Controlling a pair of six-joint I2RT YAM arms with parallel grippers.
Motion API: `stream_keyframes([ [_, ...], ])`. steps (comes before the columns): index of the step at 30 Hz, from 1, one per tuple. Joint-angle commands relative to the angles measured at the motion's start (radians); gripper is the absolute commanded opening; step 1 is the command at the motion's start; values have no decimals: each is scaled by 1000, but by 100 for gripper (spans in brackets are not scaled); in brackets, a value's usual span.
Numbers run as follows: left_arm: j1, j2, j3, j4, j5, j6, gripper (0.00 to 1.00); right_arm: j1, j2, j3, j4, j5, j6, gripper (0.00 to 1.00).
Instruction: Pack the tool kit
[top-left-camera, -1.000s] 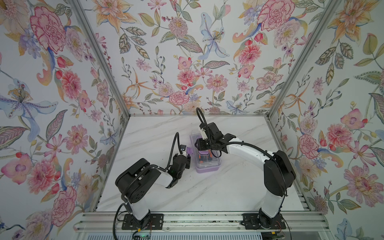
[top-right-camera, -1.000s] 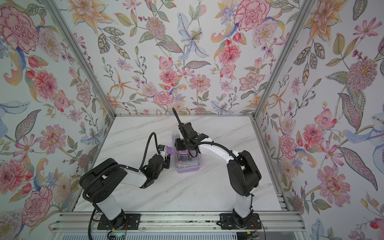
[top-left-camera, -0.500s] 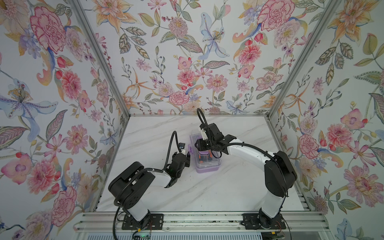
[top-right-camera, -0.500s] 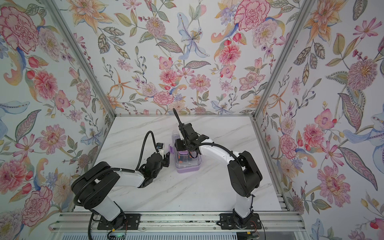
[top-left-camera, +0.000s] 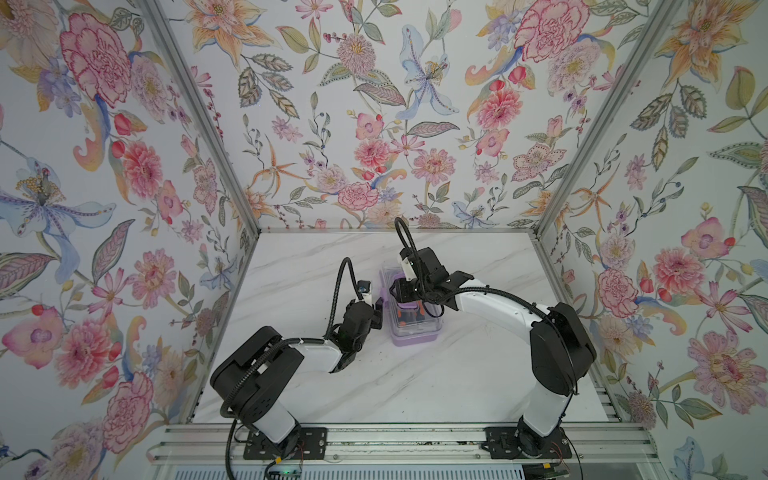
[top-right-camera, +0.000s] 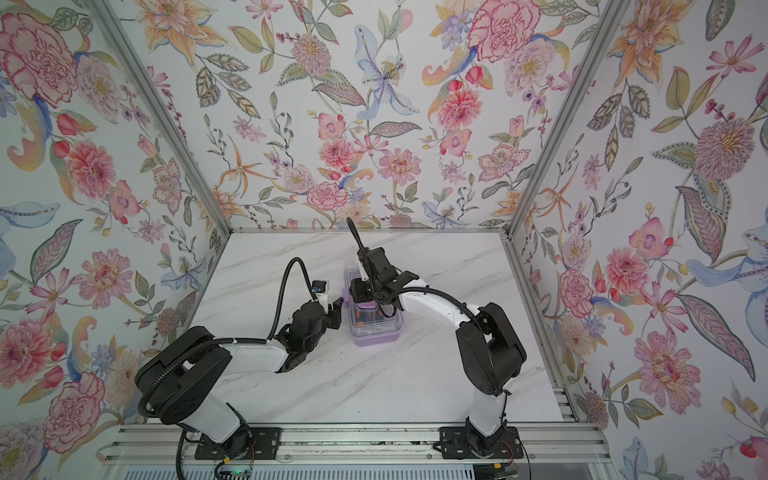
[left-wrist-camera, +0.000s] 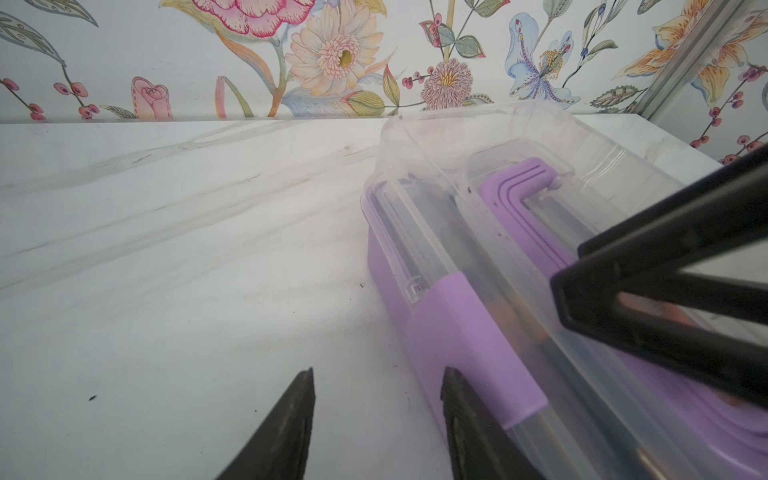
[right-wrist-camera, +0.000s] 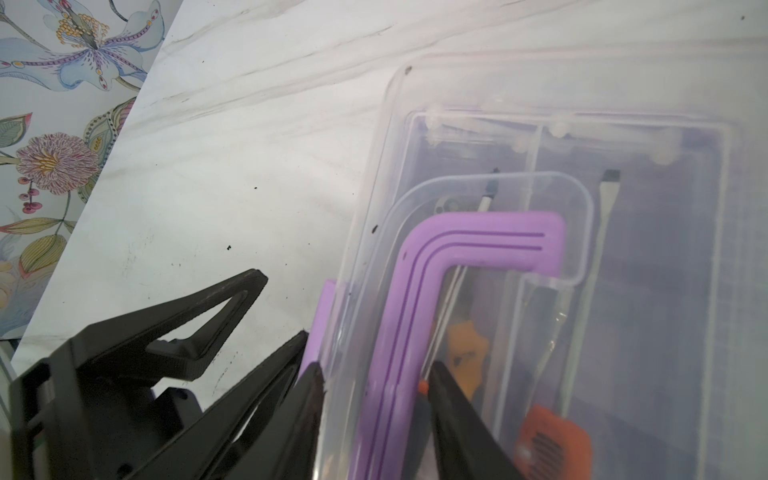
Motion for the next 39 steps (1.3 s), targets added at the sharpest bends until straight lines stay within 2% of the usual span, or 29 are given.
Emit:
stream_keyframes([
  [1, 10, -19, 34, -3, 24, -14, 53, -4, 6, -42, -88, 0, 18, 43],
  [30, 8, 28, 63, 51, 111, -90, 51, -11, 16, -63, -74, -10, 20, 42],
  [36, 7, 61, 69, 65, 135, -108, 43, -12, 22, -68, -74, -11, 17, 42],
  [39, 7, 87, 57, 92, 142, -121, 29, -16, 24, -74, -74, -14, 18, 42],
])
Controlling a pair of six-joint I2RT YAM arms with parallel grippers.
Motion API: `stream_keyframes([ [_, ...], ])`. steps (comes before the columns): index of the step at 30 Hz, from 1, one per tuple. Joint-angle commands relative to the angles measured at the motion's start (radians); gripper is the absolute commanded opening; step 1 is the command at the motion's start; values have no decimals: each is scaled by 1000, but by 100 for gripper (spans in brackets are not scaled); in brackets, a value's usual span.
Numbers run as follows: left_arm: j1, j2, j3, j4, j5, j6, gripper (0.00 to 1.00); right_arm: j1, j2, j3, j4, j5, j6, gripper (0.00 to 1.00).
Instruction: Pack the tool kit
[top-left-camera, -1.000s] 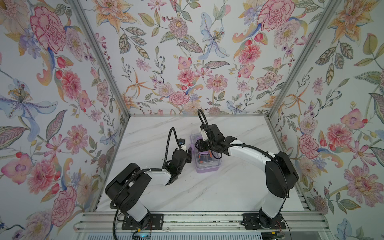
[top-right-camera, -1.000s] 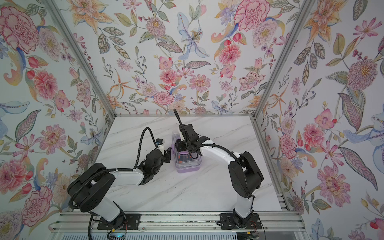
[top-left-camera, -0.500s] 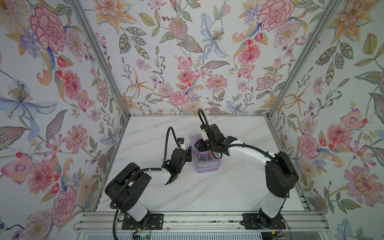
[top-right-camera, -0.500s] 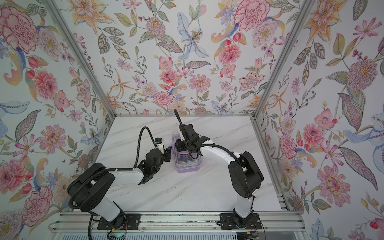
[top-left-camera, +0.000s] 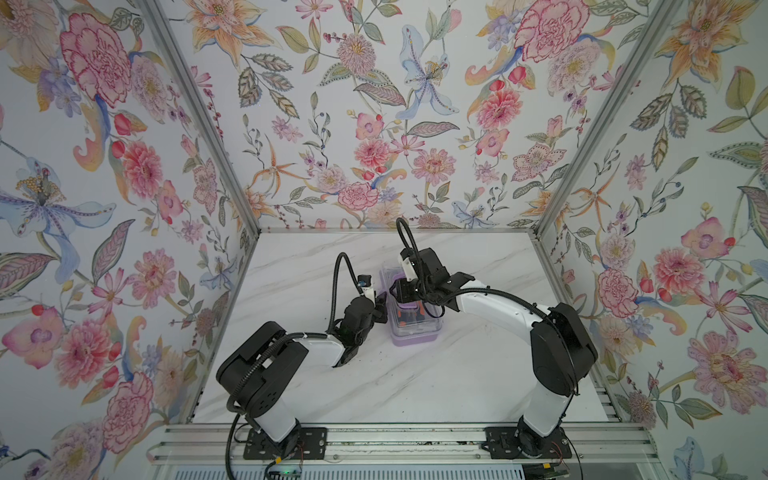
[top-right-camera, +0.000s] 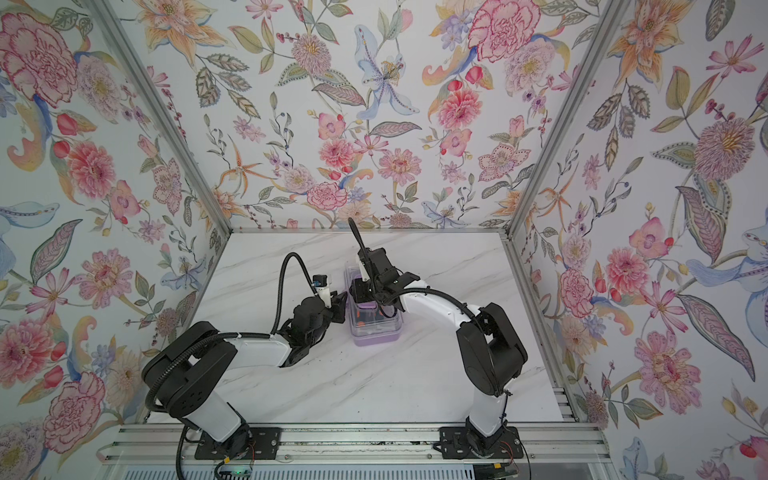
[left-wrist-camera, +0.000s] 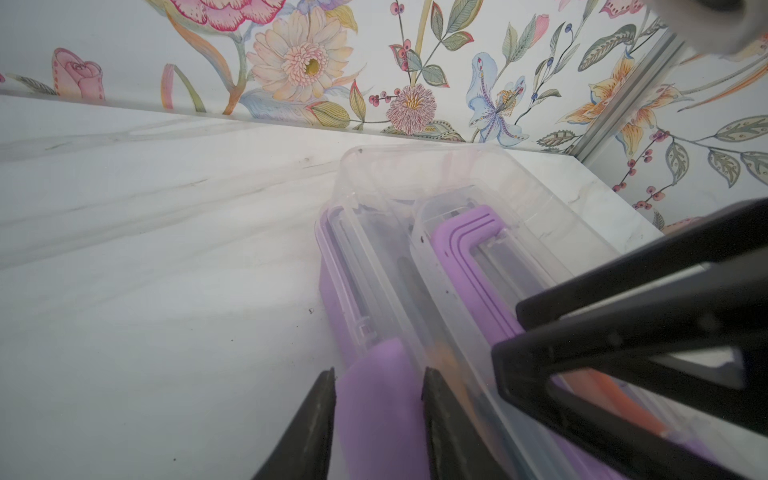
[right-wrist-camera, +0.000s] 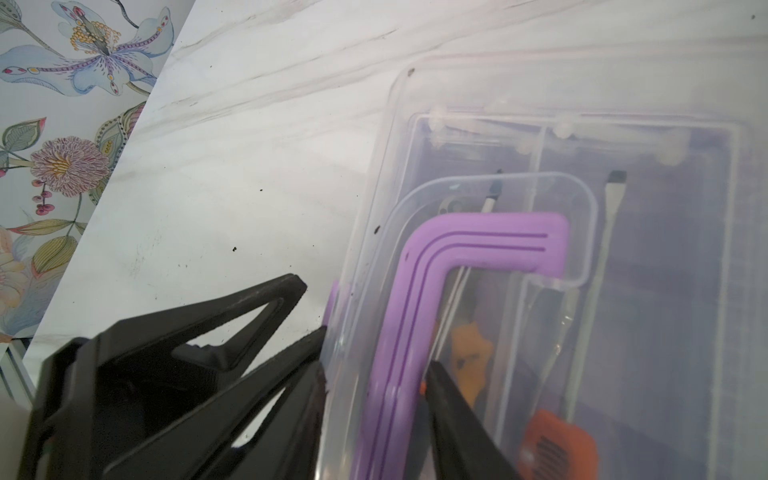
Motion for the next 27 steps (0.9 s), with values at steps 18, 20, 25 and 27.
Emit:
stream_keyframes([
  [18, 4, 81, -28, 172, 155, -51, 5, -16, 32, -89, -88, -11, 29, 36],
  [20, 4, 86, -17, 174, 183, -40, 5, -16, 30, -91, -85, -10, 29, 36],
  [25, 6, 77, -16, 165, 199, -68, 8, -25, 15, -114, -58, -20, 40, 36],
  [27, 7, 49, -43, 176, 183, -85, 12, -28, 9, -122, -47, -31, 45, 36],
])
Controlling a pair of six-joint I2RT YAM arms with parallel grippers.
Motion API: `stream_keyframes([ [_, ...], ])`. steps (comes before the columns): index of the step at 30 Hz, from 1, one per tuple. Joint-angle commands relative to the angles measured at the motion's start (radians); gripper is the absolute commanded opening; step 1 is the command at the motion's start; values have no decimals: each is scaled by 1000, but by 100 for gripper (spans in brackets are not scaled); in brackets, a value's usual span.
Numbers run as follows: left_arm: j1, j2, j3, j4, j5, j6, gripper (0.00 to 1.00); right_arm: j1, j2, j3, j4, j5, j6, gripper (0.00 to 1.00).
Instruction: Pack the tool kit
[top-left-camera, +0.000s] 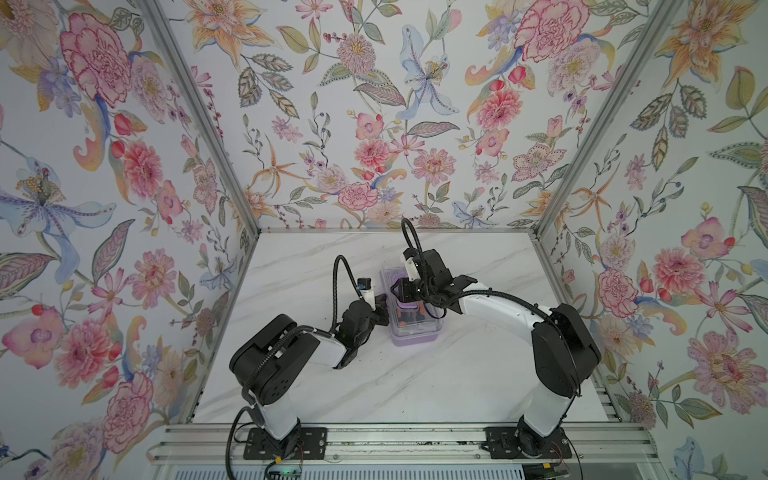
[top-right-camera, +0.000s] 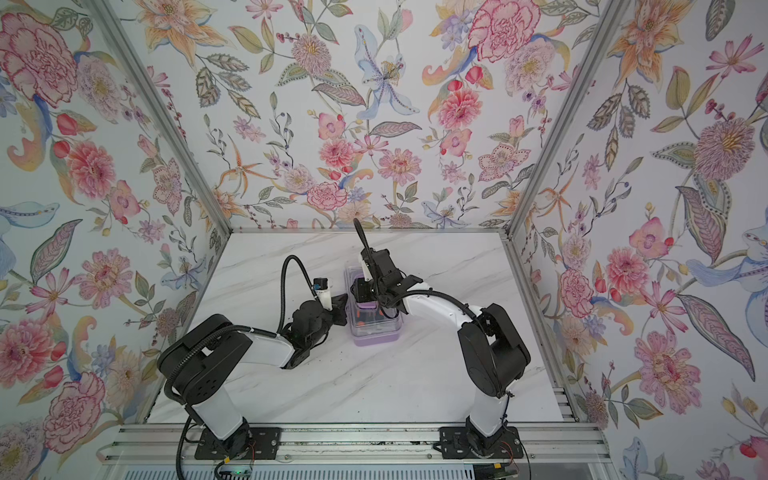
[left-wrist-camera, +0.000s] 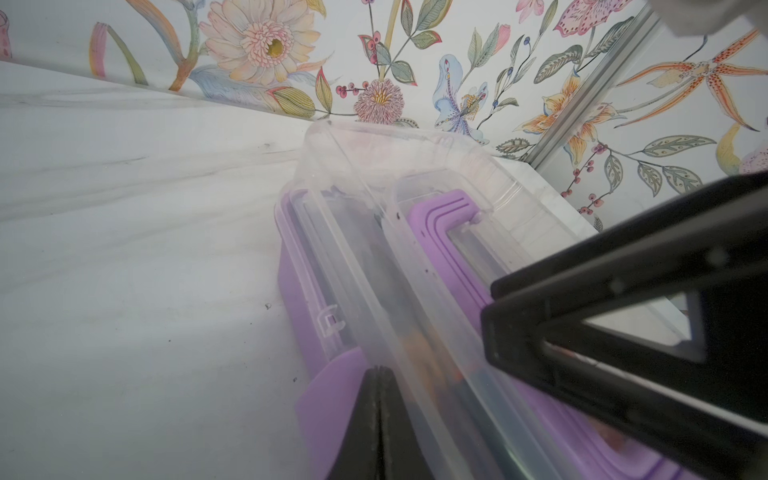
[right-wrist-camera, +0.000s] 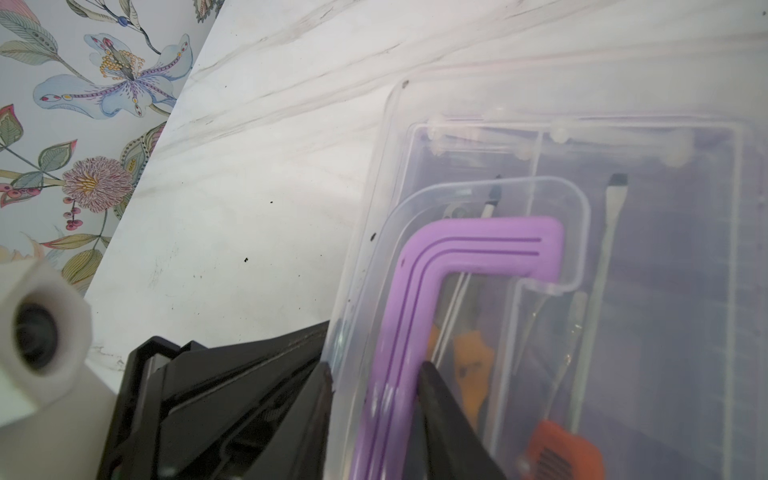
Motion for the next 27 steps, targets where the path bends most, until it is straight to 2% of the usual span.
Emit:
stream_keyframes([
  [1, -8, -45, -19, -3, 57, -29, 13, -14, 21, -68, -129, -8, 21, 35],
  [11, 18, -265, -67, -164, -19, -3, 20, -33, -91, -69, -103, -53, 35, 34],
  [14, 33, -311, -63, -281, -53, 1, 20, -34, -157, -69, -104, -53, 41, 34],
  [16, 48, -334, -61, -365, -63, -1, 20, -73, -218, -66, -104, -48, 42, 34],
  [22, 71, -342, 18, -644, -76, 1, 21, -153, -344, -62, -146, -3, 45, 35],
  [27, 74, -282, 78, -702, -15, -6, 21, -254, -325, -78, -200, 48, 30, 35],
])
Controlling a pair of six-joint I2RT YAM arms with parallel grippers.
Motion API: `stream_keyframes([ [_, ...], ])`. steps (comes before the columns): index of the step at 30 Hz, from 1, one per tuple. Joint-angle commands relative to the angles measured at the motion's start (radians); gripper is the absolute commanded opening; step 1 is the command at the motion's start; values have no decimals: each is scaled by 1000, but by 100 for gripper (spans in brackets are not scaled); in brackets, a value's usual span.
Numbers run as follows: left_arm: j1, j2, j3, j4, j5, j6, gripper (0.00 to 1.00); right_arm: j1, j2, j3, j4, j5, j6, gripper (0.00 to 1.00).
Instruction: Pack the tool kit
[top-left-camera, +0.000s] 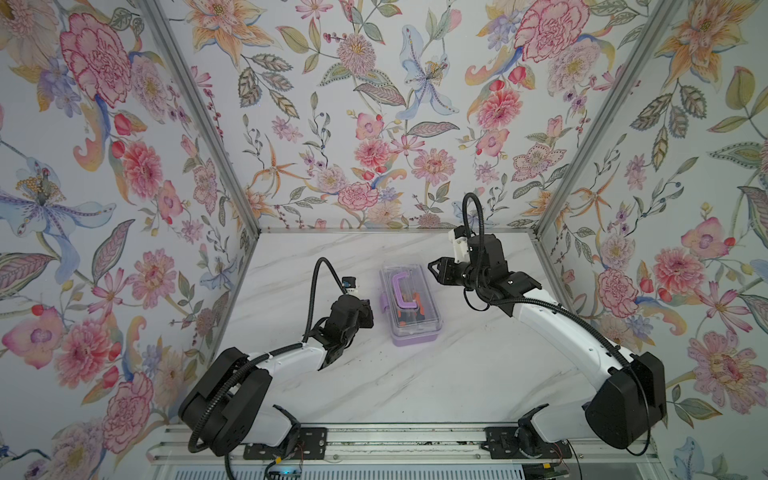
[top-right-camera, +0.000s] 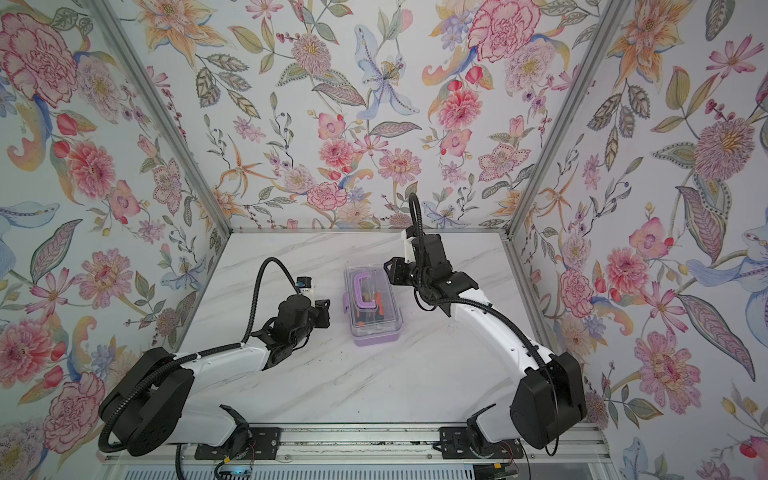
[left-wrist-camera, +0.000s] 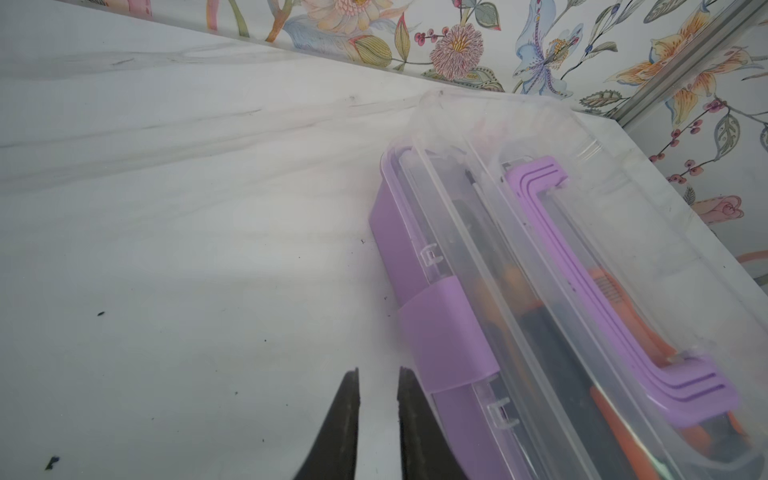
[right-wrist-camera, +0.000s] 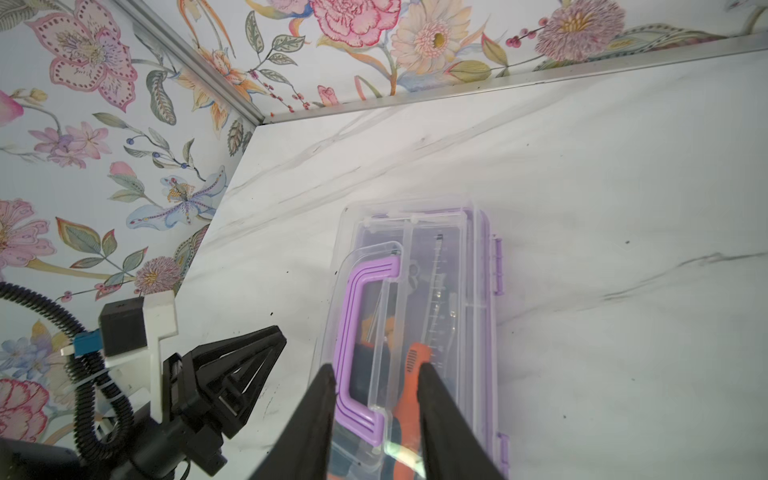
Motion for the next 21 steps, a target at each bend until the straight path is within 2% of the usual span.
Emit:
stream_keyframes([
  [1, 10, 59, 74, -118, 39, 10, 21, -63, 47, -24, -75, 49, -5, 35],
  [6, 15, 192, 200, -218, 93, 11, 19, -136, 136, -57, -62, 26, -12, 34],
  [10, 18, 256, 263, -250, 141, 3, 19, -154, 197, -63, -40, 3, -20, 33],
  [21, 28, 299, 296, -196, 222, -11, 19, -164, 331, -65, 52, -105, 4, 33],
])
